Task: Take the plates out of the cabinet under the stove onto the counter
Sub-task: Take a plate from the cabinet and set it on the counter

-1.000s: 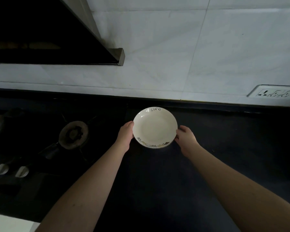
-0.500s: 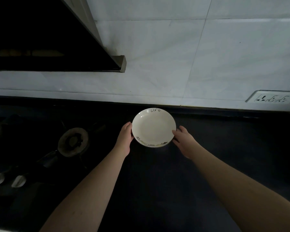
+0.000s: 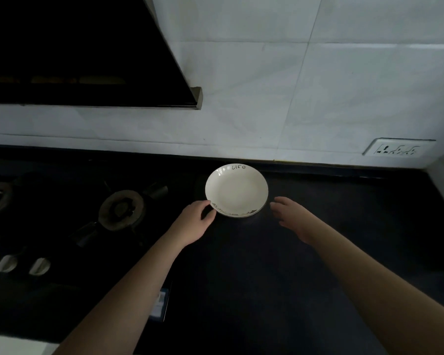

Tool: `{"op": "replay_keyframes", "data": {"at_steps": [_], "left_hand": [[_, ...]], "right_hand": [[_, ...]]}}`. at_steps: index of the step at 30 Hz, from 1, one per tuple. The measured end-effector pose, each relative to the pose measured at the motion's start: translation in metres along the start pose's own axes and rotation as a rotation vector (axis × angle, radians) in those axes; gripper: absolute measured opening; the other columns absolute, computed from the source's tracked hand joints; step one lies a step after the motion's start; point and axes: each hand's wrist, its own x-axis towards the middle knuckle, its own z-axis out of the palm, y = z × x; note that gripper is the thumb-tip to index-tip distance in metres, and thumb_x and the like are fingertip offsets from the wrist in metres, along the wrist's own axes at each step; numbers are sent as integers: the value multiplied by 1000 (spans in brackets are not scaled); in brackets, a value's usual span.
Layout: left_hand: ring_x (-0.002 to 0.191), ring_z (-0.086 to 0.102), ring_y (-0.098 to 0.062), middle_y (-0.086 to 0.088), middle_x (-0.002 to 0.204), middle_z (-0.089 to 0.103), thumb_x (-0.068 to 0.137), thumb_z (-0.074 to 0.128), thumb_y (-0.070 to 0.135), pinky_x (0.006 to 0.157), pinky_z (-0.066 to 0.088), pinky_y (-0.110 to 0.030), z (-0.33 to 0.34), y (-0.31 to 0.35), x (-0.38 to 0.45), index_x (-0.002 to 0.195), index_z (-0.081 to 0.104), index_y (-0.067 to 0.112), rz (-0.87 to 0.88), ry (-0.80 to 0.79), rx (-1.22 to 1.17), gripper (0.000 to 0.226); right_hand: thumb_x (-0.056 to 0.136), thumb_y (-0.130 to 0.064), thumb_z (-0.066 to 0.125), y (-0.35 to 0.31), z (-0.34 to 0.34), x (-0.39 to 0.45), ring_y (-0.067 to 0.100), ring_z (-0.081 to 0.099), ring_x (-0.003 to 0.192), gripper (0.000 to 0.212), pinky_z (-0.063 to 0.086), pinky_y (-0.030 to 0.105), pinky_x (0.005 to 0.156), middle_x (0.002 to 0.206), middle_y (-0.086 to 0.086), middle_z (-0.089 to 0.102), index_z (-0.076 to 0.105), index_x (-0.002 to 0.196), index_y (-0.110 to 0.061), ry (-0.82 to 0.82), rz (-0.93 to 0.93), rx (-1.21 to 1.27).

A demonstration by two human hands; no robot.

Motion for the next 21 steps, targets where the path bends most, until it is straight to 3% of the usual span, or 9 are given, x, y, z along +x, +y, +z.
{"op": "replay_keyframes", "data": {"at_steps": [2,5,9,16,21], "left_hand": [[141,34,-15,3,154,39,98,44,51,109,32,-34,-8,7,-20,148,37,24,123,-10,158,57],[145,27,-19,-2,156,36,99,40,50,115,26,-40,-26,11,-46,149,38,20,299,38,451,58],[149,16,-22,-4,159,31,97,27,57,120,9,-49,-45,16,-83,149,39,20,404,154,773,65],[149,18,-24,-4,159,31,97,24,59,119,12,-50,-35,33,-165,149,37,31,366,169,775,60],[149,20,-24,-3,159,32,96,17,59,119,13,-48,-6,52,-228,152,32,30,311,184,750,65]], "right_hand": [[98,-38,50,4,4,-22,26,50,127,58,43,37,102,144,6,50,31,151,-21,24,-51,-274],[98,-45,48,17,5,-56,24,44,135,61,38,38,108,153,3,41,28,151,-24,38,-155,-594],[98,-47,45,37,0,-102,25,32,142,58,30,41,113,157,-1,32,31,150,-25,145,-240,-816],[98,-52,41,69,16,-192,21,19,147,62,22,40,117,161,-2,22,27,152,-26,297,-420,-1053],[97,-53,41,104,26,-243,25,16,148,65,17,39,119,163,2,18,25,154,-25,336,-504,-1050]]}}
